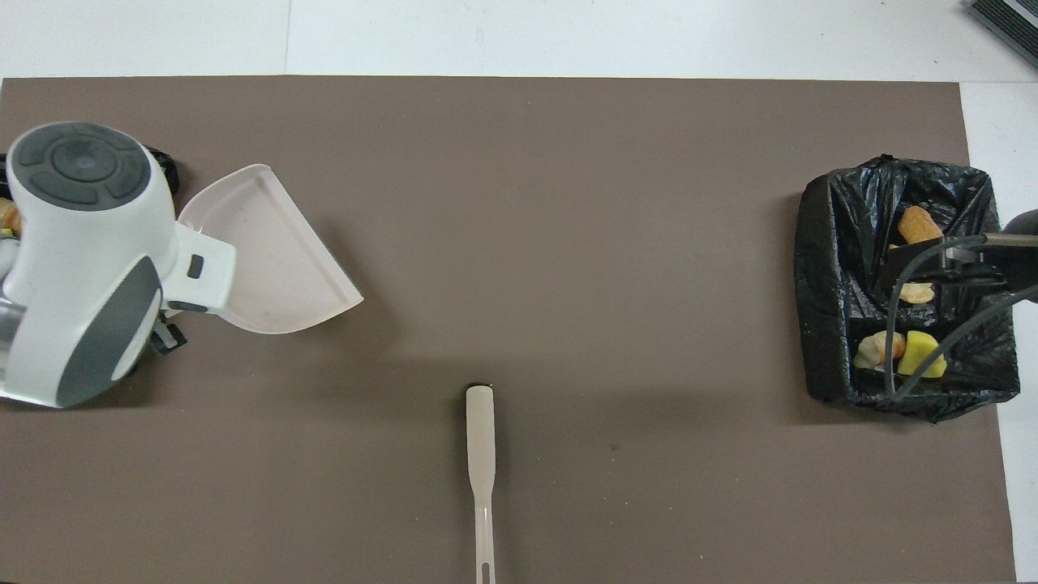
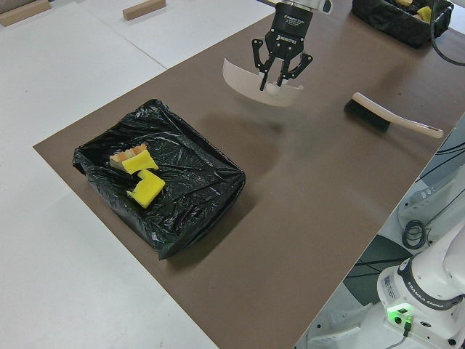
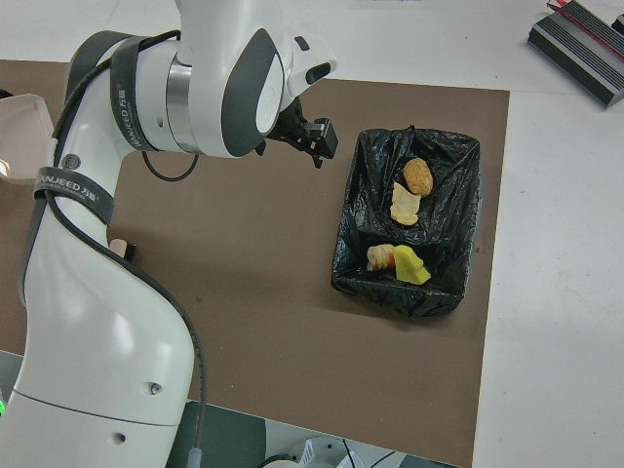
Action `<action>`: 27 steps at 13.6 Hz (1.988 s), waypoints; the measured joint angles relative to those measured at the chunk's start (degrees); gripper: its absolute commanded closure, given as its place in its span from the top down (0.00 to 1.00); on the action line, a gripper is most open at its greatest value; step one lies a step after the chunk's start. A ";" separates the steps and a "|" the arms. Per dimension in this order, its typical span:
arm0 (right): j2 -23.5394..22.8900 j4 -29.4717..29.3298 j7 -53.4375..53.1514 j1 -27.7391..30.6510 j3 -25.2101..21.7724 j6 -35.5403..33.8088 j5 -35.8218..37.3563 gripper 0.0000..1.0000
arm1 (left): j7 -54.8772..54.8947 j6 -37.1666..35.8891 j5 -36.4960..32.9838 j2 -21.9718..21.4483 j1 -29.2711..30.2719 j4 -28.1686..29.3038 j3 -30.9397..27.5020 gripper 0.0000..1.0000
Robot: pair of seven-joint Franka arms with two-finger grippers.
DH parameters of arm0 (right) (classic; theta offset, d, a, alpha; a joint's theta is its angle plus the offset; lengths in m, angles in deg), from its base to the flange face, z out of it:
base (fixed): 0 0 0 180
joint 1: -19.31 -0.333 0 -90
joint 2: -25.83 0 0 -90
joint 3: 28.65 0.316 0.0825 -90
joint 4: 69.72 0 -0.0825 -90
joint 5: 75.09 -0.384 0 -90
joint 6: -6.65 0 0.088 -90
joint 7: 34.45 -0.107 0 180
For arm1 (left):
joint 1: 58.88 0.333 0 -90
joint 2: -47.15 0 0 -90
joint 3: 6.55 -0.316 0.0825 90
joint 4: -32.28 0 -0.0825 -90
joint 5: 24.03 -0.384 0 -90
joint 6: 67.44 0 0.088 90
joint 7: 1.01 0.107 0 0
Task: Sweep and dump trash in bin
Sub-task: 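Lift the emptied dustpan with the left gripper and lower it at center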
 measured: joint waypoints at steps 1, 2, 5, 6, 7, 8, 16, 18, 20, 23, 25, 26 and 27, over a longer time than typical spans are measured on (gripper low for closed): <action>0.00 0.00 0.00 0.00 0.00 0.00 0.00 1.00 | -5.76 0.00 2.93 0.10 -1.73 0.45 0.04 0.00; 0.00 0.00 0.00 0.00 0.00 0.00 0.00 1.00 | -11.38 0.07 5.71 0.36 -3.33 0.75 0.07 0.00; 0.00 0.00 0.00 0.00 0.00 0.00 0.00 1.00 | -27.61 3.17 13.63 2.53 -7.39 0.93 0.14 0.00; 0.00 0.00 0.00 0.00 0.00 0.00 0.00 1.00 | -31.94 5.18 15.05 3.46 -8.58 0.93 0.14 0.00; 0.00 0.00 0.00 0.00 0.00 0.00 0.00 1.00 | -35.46 6.91 16.15 4.31 -9.70 0.93 0.13 0.00; 0.00 0.00 0.00 0.00 0.00 0.00 0.00 1.00 | -38.42 8.39 17.51 5.12 -10.64 0.84 0.13 0.00; 0.00 0.00 0.00 0.00 0.00 0.00 0.00 1.00 | -48.69 16.93 25.67 12.66 -14.00 -4.18 0.05 0.00; 0.00 0.00 0.00 0.00 0.00 0.00 0.00 1.00 | -51.63 17.44 26.01 14.35 -14.40 -5.72 0.05 0.00; 0.00 0.00 0.00 0.00 0.00 0.00 0.00 1.00 | -54.16 18.81 26.08 15.84 -15.30 -6.93 0.04 0.00; 0.00 0.00 0.00 0.00 0.00 0.00 0.00 1.00 | -56.89 19.92 26.08 18.92 -16.50 -9.79 0.05 0.00; 0.00 0.00 0.00 0.00 0.00 0.00 0.00 1.00 | -59.06 20.50 26.08 21.96 -17.09 -12.37 0.06 0.00; 0.00 0.00 0.00 0.00 0.00 0.00 0.00 1.00 | -60.05 21.05 26.08 23.39 -17.33 -13.52 0.06 0.00; 0.00 0.00 0.00 0.00 0.00 0.00 0.00 1.00 | -60.69 21.38 26.08 24.42 -17.64 -14.37 0.06 0.00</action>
